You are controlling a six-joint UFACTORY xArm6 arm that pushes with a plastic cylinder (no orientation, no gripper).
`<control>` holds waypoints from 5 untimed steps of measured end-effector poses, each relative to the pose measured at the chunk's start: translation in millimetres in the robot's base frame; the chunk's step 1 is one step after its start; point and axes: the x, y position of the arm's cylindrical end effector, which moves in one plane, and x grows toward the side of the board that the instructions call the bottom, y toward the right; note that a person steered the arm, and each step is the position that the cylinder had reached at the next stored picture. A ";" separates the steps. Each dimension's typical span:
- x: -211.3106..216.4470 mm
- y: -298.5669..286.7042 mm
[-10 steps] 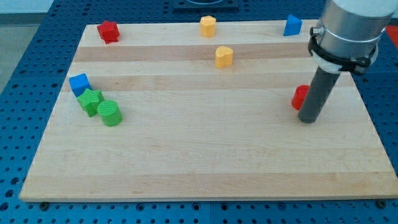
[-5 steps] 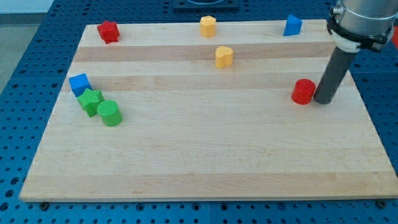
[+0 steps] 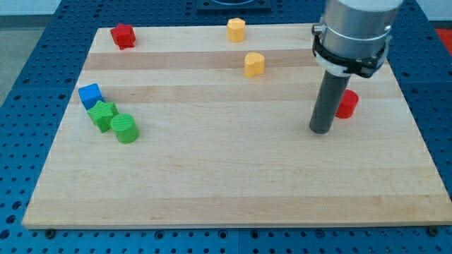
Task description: Push the red circle to the center right of the board
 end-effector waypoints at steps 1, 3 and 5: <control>-17.9 6.9; -26.5 45.6; -9.3 41.4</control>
